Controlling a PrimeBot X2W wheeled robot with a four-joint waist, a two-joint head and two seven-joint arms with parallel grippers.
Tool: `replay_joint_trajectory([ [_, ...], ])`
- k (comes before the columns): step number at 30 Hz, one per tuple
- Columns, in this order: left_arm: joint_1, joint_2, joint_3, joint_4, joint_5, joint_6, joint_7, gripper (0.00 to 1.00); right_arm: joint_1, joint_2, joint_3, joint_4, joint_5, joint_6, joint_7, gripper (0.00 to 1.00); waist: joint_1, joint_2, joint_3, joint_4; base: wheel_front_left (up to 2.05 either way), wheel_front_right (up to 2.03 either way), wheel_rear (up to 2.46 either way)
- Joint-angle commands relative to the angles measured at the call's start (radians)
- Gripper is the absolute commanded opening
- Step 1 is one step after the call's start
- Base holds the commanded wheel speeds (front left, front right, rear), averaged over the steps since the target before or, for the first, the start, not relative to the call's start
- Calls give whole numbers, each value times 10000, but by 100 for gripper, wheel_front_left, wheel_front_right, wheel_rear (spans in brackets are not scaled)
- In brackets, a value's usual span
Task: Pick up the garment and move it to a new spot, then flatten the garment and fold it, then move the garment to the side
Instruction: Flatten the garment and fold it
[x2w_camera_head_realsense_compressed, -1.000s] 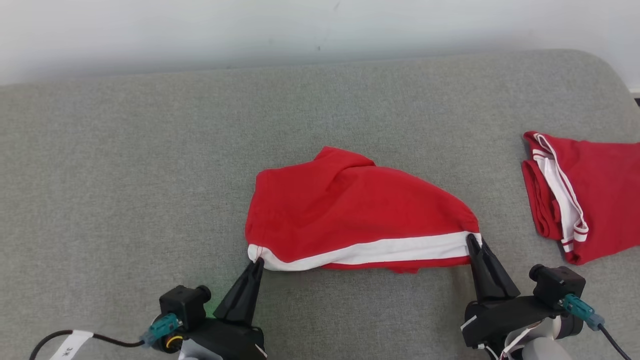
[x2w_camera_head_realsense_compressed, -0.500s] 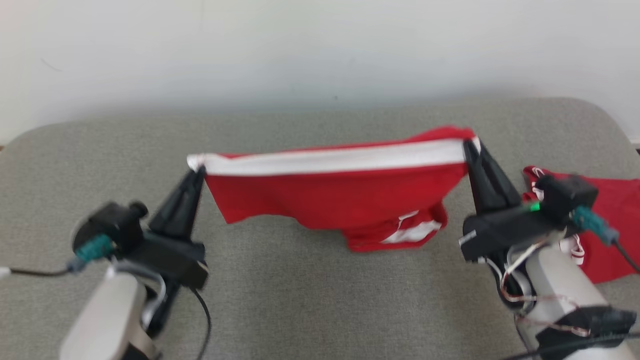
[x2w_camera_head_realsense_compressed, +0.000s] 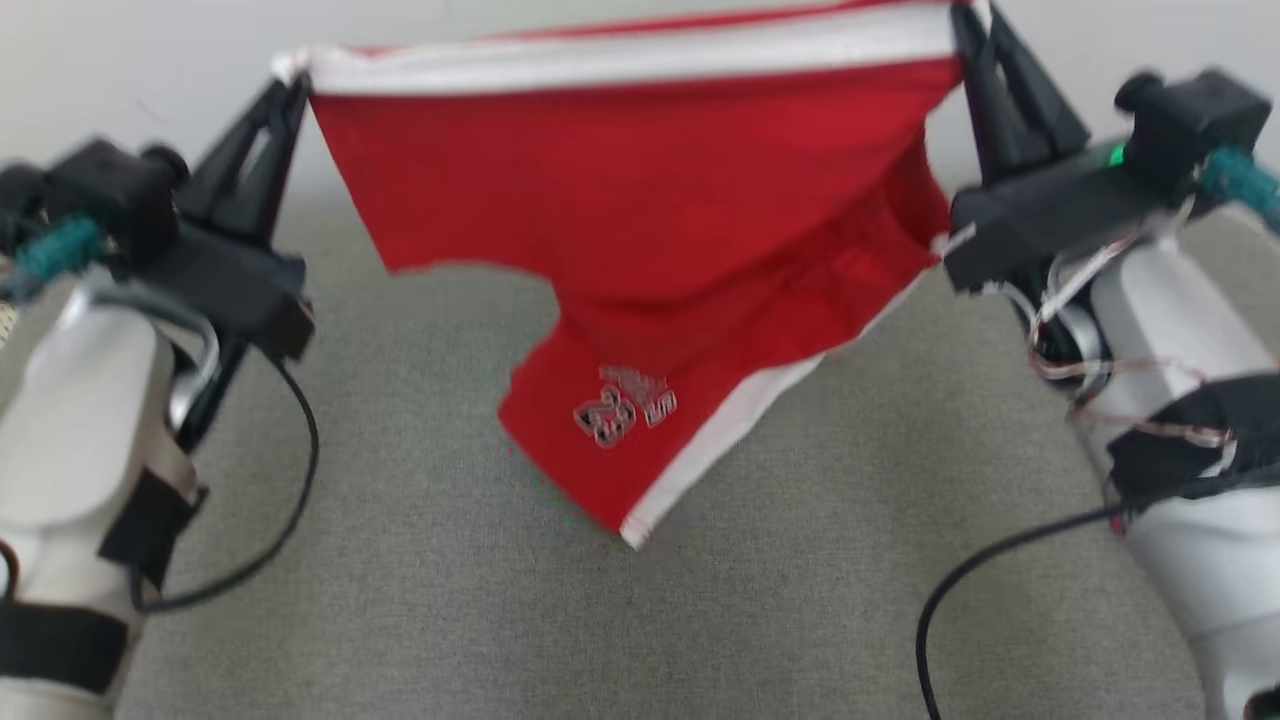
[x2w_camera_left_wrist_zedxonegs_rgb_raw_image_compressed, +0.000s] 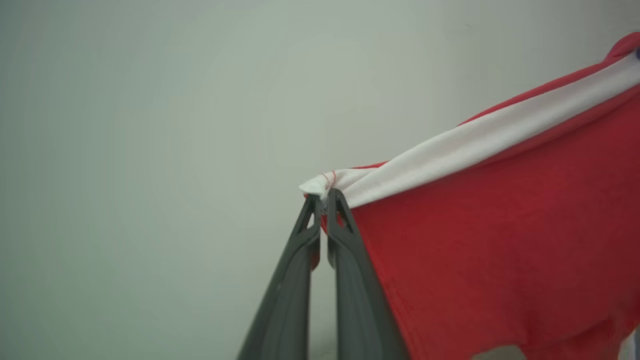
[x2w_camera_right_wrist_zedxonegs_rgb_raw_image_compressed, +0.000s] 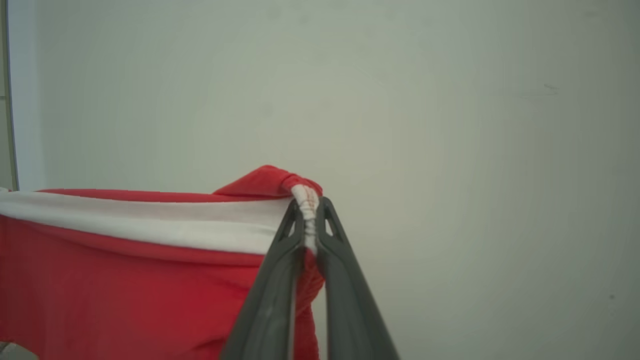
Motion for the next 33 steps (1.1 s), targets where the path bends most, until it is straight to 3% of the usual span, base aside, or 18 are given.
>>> replay_joint_trajectory([
  [1,-252,168,58,116,166,25,-1,0,-260,-166,-4,109,-37,-20,-5,0,0,0,517,38,0,0,0],
  [8,-2455,84,-82,838,1063,206,4,0,-2605,-426,550,1305,-399,-20,-4,0,0,0,2352,250,0,0,0],
  [11,-3888,45,4,976,1630,641,5,0,-4115,-512,386,2026,-775,-22,-2,0,0,0,3340,475,0,0,0],
  [19,-5616,-183,-220,849,2451,1024,5,0,-6039,-492,25,2820,-1598,-22,1,0,0,0,4364,927,0,0,0],
  [22,-5636,-137,-248,419,2592,1120,5,0,-5975,-408,-121,2798,-1692,-22,1,0,0,0,4543,960,0,0,0],
  [25,-4701,-308,-186,-450,2382,1197,5,0,-4891,-387,-224,2568,-1600,-20,1,0,0,0,4718,1005,0,0,0],
  [33,-2322,-838,216,-1838,1774,1149,-2,0,-2029,-1082,-421,1573,-784,-20,1,0,0,0,4461,950,0,0,0],
])
